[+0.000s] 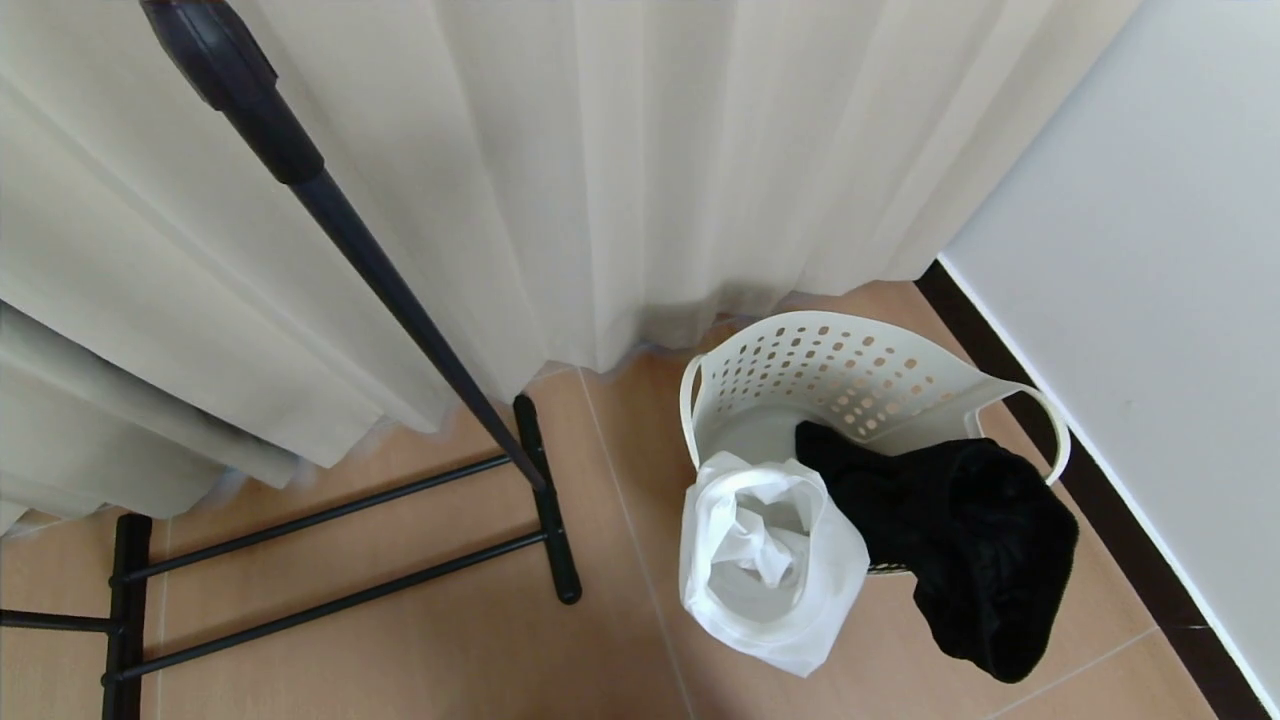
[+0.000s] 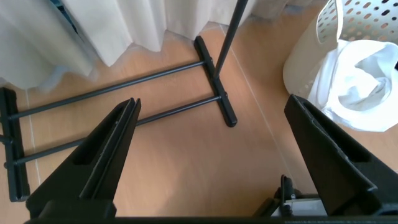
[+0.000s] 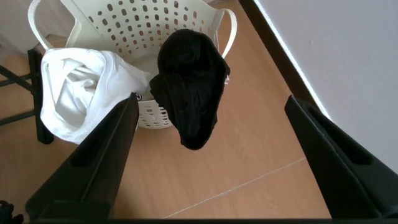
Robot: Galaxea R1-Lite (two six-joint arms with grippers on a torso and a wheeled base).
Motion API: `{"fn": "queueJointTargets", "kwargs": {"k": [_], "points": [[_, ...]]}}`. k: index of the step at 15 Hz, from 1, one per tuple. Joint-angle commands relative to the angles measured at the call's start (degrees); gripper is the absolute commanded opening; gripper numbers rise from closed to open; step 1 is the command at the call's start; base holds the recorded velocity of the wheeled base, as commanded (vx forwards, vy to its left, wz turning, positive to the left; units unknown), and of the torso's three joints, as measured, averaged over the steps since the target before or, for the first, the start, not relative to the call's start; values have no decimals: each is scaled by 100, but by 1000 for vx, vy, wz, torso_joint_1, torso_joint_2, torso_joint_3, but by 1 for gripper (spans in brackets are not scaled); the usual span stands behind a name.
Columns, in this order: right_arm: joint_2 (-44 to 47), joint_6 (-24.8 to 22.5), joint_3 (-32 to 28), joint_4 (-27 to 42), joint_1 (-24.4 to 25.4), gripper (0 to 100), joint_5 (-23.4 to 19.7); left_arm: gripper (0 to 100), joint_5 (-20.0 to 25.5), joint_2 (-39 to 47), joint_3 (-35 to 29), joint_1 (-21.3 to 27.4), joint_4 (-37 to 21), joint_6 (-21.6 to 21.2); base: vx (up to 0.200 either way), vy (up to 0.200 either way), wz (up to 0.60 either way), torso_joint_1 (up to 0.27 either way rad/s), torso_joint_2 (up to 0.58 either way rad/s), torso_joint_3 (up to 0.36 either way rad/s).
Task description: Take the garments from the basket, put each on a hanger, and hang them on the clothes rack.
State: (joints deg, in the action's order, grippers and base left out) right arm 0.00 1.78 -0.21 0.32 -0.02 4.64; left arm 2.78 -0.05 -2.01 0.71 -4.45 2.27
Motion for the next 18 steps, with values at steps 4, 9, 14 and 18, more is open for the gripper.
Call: {"fn": "queueJointTargets", "kwargs": {"k": [4,9,14,18], "points": [[1257,7,-14,3,521,100,-7,100,-23,5,-1,0,6,-25,0,0,0,-2,1,-99],[3270,-231,-41,-207,1470,100,-227,100,-14,5,8,0,6,-33,0,0,0,0,0,0],[5177,-1022,-595,-1464,1453,100,-192,100,-5,5,-1,0,6,-33,0,0,0,0,0,0],[7093,-2867,-1904,-1781,1400,100,-148,100,-5,5,-1,0,6,-25,0,0,0,0,0,0]]}}
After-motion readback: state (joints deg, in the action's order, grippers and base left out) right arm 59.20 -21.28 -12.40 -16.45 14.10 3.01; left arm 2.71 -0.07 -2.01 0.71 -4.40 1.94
